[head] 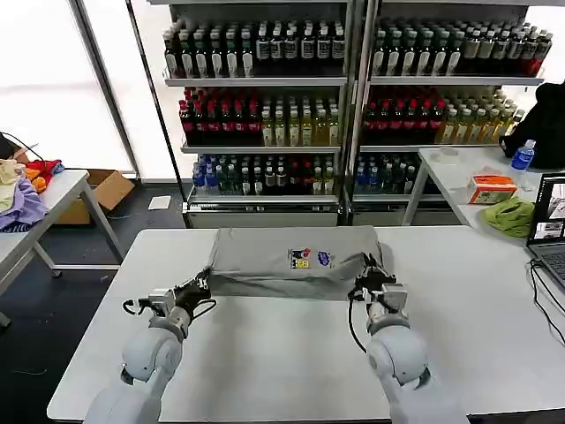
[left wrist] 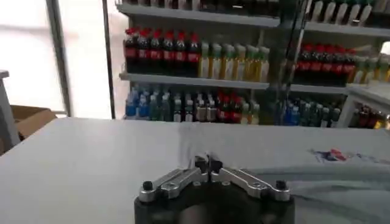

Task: Fold and organize the clothes.

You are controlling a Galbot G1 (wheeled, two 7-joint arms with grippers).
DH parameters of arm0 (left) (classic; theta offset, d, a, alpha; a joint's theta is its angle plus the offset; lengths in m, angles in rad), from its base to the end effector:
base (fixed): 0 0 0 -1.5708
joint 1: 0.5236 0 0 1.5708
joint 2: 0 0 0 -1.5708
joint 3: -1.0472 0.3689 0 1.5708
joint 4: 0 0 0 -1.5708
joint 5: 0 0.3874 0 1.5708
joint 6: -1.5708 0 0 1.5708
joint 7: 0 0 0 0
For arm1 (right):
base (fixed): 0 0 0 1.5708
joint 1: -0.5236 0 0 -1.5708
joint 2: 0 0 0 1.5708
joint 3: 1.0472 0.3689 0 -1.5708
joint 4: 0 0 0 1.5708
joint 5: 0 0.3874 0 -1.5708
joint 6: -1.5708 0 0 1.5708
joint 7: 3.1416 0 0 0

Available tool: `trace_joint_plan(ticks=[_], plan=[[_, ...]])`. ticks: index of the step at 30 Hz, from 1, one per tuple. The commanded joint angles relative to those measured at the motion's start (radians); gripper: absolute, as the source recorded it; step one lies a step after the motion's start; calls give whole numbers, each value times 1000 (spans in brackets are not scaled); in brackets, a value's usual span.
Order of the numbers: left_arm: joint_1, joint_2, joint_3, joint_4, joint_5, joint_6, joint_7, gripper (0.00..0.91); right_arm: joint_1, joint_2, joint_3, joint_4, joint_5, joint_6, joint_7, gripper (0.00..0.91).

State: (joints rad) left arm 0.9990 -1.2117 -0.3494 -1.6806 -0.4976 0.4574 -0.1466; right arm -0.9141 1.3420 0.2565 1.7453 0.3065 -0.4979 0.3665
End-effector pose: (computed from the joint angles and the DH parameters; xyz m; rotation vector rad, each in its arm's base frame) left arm 0.3947 0.0522 -0.3104 -0.1271 -2.7528 0.0896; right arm 0.4067 0.0297 -0.2650 -0.0644 -2.8806 0.0676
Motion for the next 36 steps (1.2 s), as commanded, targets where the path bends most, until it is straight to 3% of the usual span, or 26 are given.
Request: trace_joint_plan(ticks=[1, 2, 8, 11, 14, 15, 17, 18, 20, 25, 30, 36], plan=[[-100, 6, 31, 124, -36, 12, -3, 907, 89, 3, -12, -95, 0, -25, 0, 504], [-102, 6, 34, 133, -39, 17, -4, 907, 92, 6, -14, -101, 0, -34, -1, 907], [-123, 4, 51, 168, -35, 53, 12, 907, 108, 35, -25, -147, 0, -81, -13, 907], [-129, 5, 51, 172, -31, 57, 14, 907, 115, 59, -21, -170, 27, -80, 14, 907], [-129, 14, 49, 167, -31, 62, 11, 907, 126, 94, -15, -186, 148, -80, 93, 907], [-129, 15, 46, 164, -32, 64, 8, 907, 134, 112, -12, -191, 186, -80, 152, 907], [-128, 17, 44, 158, -33, 68, 1, 907, 142, 131, -12, -197, 219, -80, 201, 907], [-126, 18, 42, 150, -35, 75, -4, 907, 153, 153, -9, -200, 269, -78, 262, 907], [-116, 19, 39, 126, -36, 89, -11, 907, 159, 161, -7, -188, 329, -73, 296, 907], [-73, 28, 33, 50, -31, 113, -20, 907, 134, 127, -15, -100, 337, -66, 299, 907], [-27, 51, 23, -31, -13, 119, -27, 907, 68, 59, -9, -2, 288, -80, 291, 907], [-30, 69, 5, -36, -12, 95, -26, 907, -16, 25, 19, 62, 280, -80, 281, 907]])
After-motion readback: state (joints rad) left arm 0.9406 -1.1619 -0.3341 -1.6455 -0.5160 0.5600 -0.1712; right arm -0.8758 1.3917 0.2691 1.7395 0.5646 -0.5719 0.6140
